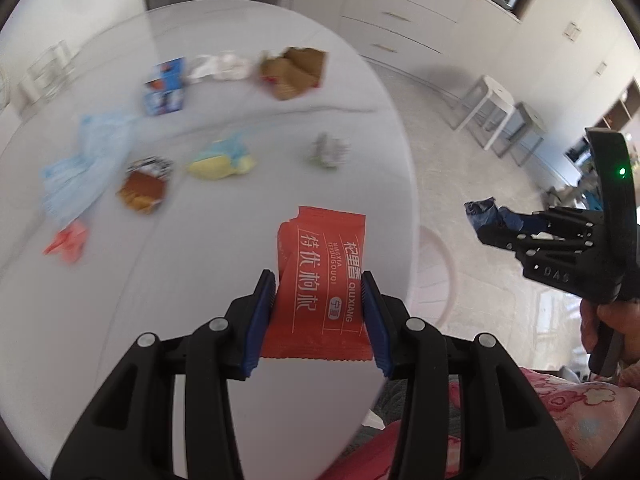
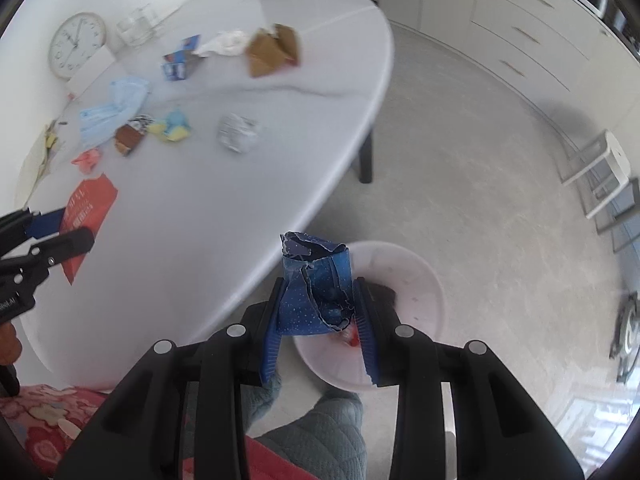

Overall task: Collect trash
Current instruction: 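Drop the blue paper into the bin with the right gripper while the left drops the red wrapper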

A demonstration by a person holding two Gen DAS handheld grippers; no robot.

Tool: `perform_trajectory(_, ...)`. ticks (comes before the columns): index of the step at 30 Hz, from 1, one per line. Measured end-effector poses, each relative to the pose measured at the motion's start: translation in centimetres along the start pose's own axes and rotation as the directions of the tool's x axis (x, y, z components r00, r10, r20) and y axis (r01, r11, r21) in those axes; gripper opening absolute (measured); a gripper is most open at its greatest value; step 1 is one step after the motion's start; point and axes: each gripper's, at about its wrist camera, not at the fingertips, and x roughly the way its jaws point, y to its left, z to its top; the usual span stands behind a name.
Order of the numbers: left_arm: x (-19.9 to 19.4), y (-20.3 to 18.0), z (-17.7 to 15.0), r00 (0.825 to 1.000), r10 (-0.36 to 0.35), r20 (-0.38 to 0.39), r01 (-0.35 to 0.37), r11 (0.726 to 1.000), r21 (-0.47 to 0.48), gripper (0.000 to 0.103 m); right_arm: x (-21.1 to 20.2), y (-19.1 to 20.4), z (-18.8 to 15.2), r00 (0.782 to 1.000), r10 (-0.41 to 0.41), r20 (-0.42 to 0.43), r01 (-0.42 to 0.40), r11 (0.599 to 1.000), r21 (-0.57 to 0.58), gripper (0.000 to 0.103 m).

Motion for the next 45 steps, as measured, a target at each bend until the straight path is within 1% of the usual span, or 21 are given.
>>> perform_trajectory(3,0.8,-2.9,0.9,1.000,-0.010,-0.008,0.010,0.999,0.039,0.042,0.1,-1.8,-1.0,1.000,0.003,-0.009,-0.003,1.000,0.011,0.034)
perform_trajectory(6,1.2,-4.9,1.1,1.000,-0.014,-0.016,0.015,0.998,0.062,0.043,0.0,-2.4,-1.3,1.000,0.015,-0.009,-0.015,1.000,0.002,0.034)
perform_trajectory(14,2.0,-7.5,1.3,0.999,-0.018,-0.038,0.022,0.995,0.101,0.043,0.1,-3.0,-1.7,0.999,0.033,-0.013,-0.034,0.999,-0.028,0.034)
perform_trajectory(16,2.2,-8.2,1.4,0.999,-0.020,-0.039,0.025,0.993,0.112,0.043,0.8,-3.0,-1.7,0.998,0.038,-0.042,-0.039,0.999,-0.036,0.038)
perform_trajectory(17,2.2,-8.4,1.4,0.999,-0.022,-0.041,0.027,0.993,0.117,0.043,1.2,-3.1,-1.8,0.998,0.015,-0.059,-0.017,0.999,-0.040,0.053)
perform_trajectory(18,2.4,-8.8,1.4,0.999,-0.021,-0.044,0.027,0.992,0.125,0.043,1.2,-3.2,-1.9,0.998,-0.017,-0.054,0.015,0.999,-0.036,0.072)
perform_trajectory(19,2.4,-9.1,1.4,0.999,-0.020,-0.046,0.026,0.991,0.132,0.043,0.8,-3.4,-1.9,0.998,-0.047,-0.035,0.046,0.999,-0.028,0.078)
perform_trajectory(20,2.5,-9.3,1.4,0.999,-0.019,-0.047,0.025,0.990,0.140,0.043,0.4,-3.6,-1.9,0.998,-0.056,-0.019,0.056,0.998,-0.021,0.087)
perform_trajectory(21,2.6,-9.7,1.4,0.999,-0.019,-0.049,0.026,0.988,0.150,0.043,-0.3,-4.0,-1.8,0.998,-0.061,0.007,0.061,0.998,-0.009,0.092)
perform_trajectory(24,2.8,-10.6,1.5,0.998,-0.023,-0.056,0.032,0.986,0.166,0.043,-2.1,-5.4,-1.6,0.993,-0.099,0.067,0.097,0.995,0.036,0.100)
perform_trajectory(27,3.6,-12.1,1.8,0.997,-0.029,-0.068,0.042,0.980,0.196,0.042,-3.8,-7.2,-1.6,0.985,-0.138,0.101,0.130,0.988,0.087,0.100)
perform_trajectory(30,4.7,-13.8,2.2,0.994,-0.054,-0.090,0.073,0.971,0.227,0.043,-5.0,-9.0,-1.8,0.979,-0.168,0.118,0.155,0.981,0.115,0.100)
perform_trajectory(32,5.6,-15.0,2.4,0.993,-0.061,-0.105,0.086,0.966,0.244,0.055,-5.5,-10.0,-2.0,0.974,-0.190,0.121,0.175,0.977,0.121,0.100)
perform_trajectory(33,6.0,-15.8,2.5,0.993,-0.053,-0.105,0.078,0.964,0.254,0.069,-5.8,-10.7,-2.3,0.972,-0.199,0.122,0.185,0.975,0.123,0.100)
perform_trajectory(34,6.2,-16.3,2.5,0.994,-0.047,-0.101,0.071,0.964,0.255,0.079,-5.9,-11.2,-2.4,0.972,-0.204,0.119,0.190,0.974,0.125,0.100)
perform_trajectory(35,6.2,-16.7,2.6,0.994,-0.049,-0.094,0.072,0.964,0.255,0.080,-6.0,-11.8,-2.6,0.971,-0.207,0.116,0.192,0.973,0.127,0.100)
perform_trajectory(36,6.2,-17.2,2.7,0.994,-0.058,-0.089,0.078,0.965,0.252,0.084,-6.0,-12.3,-2.8,0.972,-0.207,0.110,0.192,0.973,0.131,0.100)
perform_trajectory(37,6.1,-17.5,2.9,0.994,-0.060,-0.090,0.080,0.966,0.245,0.091,-6.0,-12.8,-2.9,0.973,-0.205,0.107,0.190,0.973,0.132,0.100)
perform_trajectory(39,5.8,-17.8,3.2,0.996,-0.046,-0.076,0.062,0.974,0.218,0.095,-5.8,-13.5,-3.1,0.974,-0.199,0.104,0.185,0.974,0.130,0.100)
perform_trajectory(42,4.8,-17.7,3.7,0.999,-0.008,-0.047,0.016,0.986,0.166,0.095,-5.6,-14.2,-2.8,0.977,-0.181,0.109,0.168,0.979,0.117,0.100)
perform_trajectory(45,2.5,-17.3,4.3,0.999,0.035,0.024,-0.037,0.995,0.092,0.095,-5.7,-14.5,-2.2,0.979,-0.158,0.128,0.146,0.984,0.098,0.100)
